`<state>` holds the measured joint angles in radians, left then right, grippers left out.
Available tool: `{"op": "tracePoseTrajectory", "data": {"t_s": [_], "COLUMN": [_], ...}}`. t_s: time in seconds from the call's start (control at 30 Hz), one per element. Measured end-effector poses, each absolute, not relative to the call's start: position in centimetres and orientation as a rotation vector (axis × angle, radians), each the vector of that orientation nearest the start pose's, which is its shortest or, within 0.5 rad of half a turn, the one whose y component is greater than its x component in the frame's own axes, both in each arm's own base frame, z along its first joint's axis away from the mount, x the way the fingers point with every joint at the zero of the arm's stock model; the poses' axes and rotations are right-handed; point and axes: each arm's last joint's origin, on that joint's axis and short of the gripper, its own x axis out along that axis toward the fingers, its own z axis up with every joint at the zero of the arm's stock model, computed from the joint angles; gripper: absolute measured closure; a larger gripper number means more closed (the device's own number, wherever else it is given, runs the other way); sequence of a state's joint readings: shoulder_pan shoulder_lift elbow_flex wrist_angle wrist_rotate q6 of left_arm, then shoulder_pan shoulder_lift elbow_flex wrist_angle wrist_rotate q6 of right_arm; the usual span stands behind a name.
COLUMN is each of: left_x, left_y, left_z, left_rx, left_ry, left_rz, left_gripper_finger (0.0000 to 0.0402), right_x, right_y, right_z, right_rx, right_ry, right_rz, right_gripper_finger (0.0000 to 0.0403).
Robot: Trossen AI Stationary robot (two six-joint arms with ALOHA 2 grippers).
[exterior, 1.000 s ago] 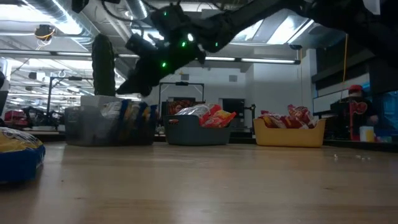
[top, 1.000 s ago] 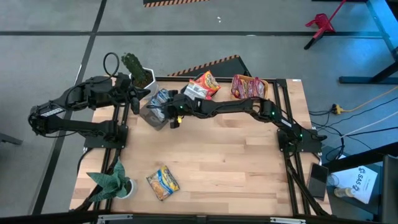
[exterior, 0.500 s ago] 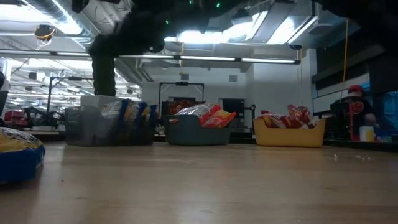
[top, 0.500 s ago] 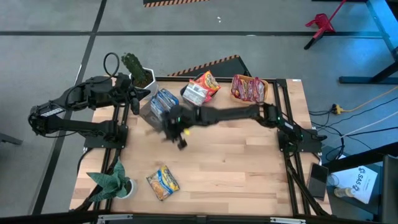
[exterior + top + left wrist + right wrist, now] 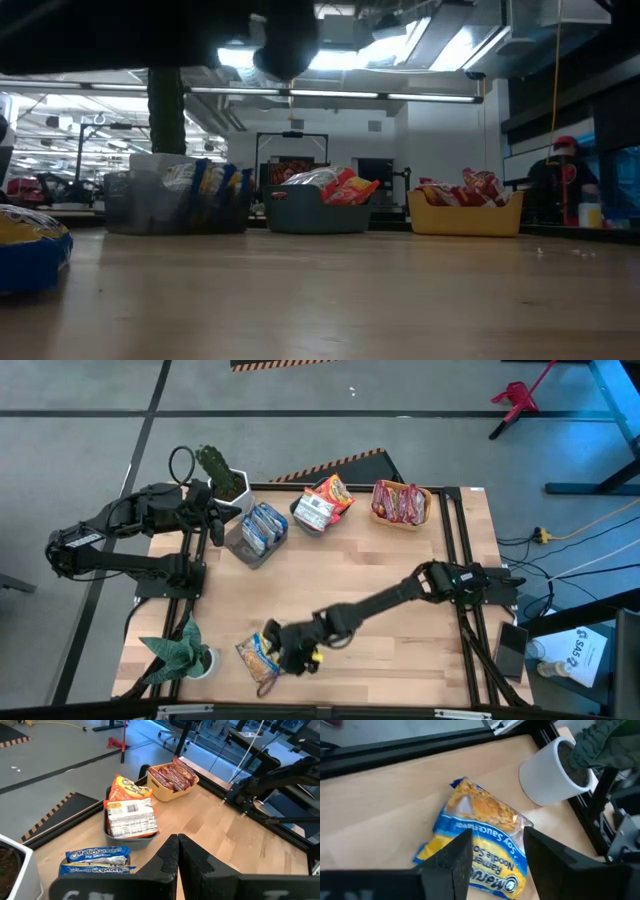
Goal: Sort Maruchan noodles
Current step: Put the blue noodle pack into the black bin
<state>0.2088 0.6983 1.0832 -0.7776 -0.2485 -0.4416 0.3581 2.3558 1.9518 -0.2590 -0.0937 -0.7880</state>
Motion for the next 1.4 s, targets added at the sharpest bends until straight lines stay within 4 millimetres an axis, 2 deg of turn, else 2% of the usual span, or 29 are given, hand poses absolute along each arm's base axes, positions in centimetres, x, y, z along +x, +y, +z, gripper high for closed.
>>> {"op": "tracePoseTrajectory", "data": {"t_s": [0.13, 0.23, 0.37, 0.57, 0.93, 1.03, 1.27, 1.4], "left_x": [10.7, 10.7, 10.7, 10.7, 10.7, 10.7, 10.7, 10.7], "left_y": [3.0, 2.9, 2.9, 2.9, 3.0, 3.0, 3.0, 3.0], "left_z": [38.4, 38.4, 38.4, 38.4, 38.4, 38.4, 38.4, 38.4], "left_rx": [-0.423, -0.43, -0.431, -0.442, -0.447, -0.446, -0.44, -0.439], "left_ry": [0.291, 0.296, 0.297, 0.292, 0.283, 0.282, 0.284, 0.284], "left_rz": [0.524, 0.497, 0.495, 0.505, 0.533, 0.537, 0.537, 0.537], "left_gripper_finger": [0.0401, 0.0401, 0.0401, 0.0401, 0.0401, 0.0401, 0.0401, 0.0401], "right_x": [48.6, 48.0, 46.9, 45.6, 45.8, 45.5, 44.3, 44.7], "right_y": [21.4, 22.6, 23.0, 23.6, 23.4, 24.0, 26.7, 26.0], "right_z": [18.9, 17.2, 13.9, 11.2, 10.7, 10.8, 11.4, 11.4], "right_rx": [-0.843, -0.799, -0.747, -0.712, -0.69, -0.704, -0.939, -0.962], "right_ry": [0.5, 0.544, 0.626, 0.685, 0.644, 0.638, 0.57, 0.576], "right_rz": [0.603, 0.561, 0.484, 0.376, 0.303, 0.316, 0.374, 0.339], "right_gripper_finger": [0.0239, 0.0239, 0.0239, 0.024, 0.024, 0.024, 0.024, 0.024]}}
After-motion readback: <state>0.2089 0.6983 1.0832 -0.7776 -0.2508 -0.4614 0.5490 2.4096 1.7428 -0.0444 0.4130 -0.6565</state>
